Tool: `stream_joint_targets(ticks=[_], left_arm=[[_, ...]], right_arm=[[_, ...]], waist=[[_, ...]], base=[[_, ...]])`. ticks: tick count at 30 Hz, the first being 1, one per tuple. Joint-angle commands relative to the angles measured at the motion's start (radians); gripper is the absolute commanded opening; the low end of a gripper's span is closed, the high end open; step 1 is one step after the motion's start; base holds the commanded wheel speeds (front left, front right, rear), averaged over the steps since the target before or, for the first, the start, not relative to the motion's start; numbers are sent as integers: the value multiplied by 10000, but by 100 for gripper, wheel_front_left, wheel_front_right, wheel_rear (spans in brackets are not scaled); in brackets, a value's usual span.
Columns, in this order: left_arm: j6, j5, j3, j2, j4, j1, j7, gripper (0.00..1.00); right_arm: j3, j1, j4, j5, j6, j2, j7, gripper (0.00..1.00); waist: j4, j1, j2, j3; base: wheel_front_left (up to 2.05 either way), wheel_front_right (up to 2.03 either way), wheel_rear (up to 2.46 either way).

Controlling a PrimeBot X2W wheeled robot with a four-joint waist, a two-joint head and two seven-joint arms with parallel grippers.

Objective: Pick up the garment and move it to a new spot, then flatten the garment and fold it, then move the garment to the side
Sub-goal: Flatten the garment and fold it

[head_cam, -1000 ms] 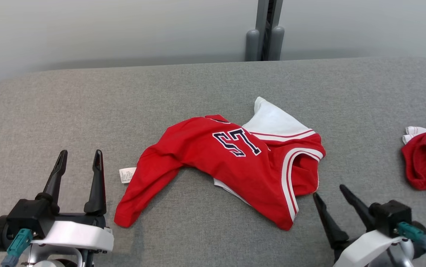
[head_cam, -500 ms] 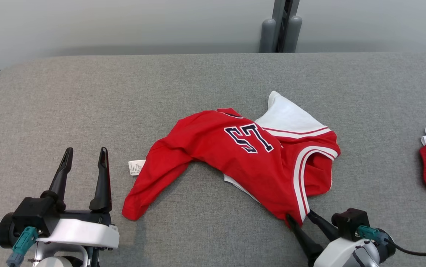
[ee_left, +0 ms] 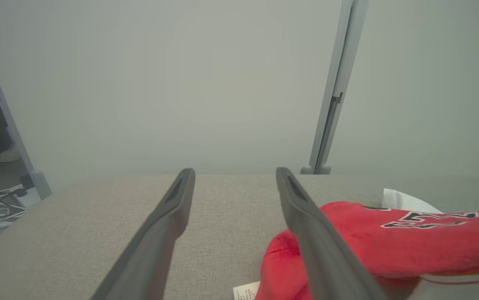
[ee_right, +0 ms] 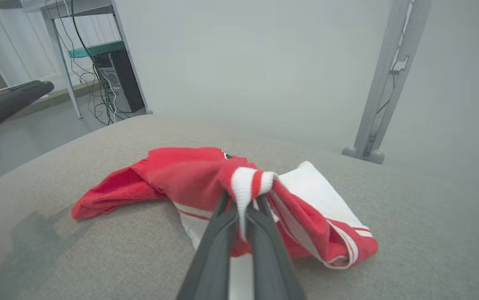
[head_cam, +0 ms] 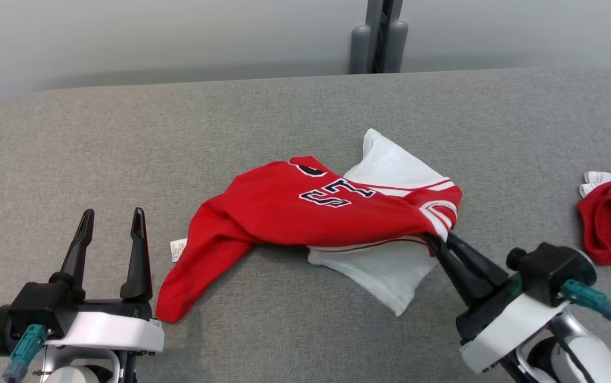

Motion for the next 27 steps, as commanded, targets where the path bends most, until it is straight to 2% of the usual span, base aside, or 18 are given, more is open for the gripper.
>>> stream_joint_targets(ticks=[1, 8, 13, 19, 27], left_arm=[[51, -39, 34, 41, -18, -77, 8, 100], [85, -69, 14, 74, -78, -140, 7, 100], [76, -60, -42, 47, -60, -256, -17, 100], [-37, -40, -256, -65, 76, -600, -123, 100], [-221, -37, -549, -262, 442, -1149, -327, 100]], right_arm=[[-187, -102, -507, 108, 1, -92, 204, 0], [-1195, -193, -2529, 1003, 1, -159, 1579, 0], [-1842, -475, -2267, 1757, 1, -145, 2139, 0], [-2376, -1440, 199, 2490, 1, -529, 2253, 0], [-1722, -2981, 3796, 3033, 1, -879, 1464, 0]], waist=[[-67, 0, -1, -19], [-140, 0, -1, -13], [-85, 0, -1, 105], [196, 0, -1, 497], [631, 0, -1, 1156]], base=[[0, 0, 0], [0, 0, 0], [0, 0, 0], [0, 0, 0], [0, 0, 0]])
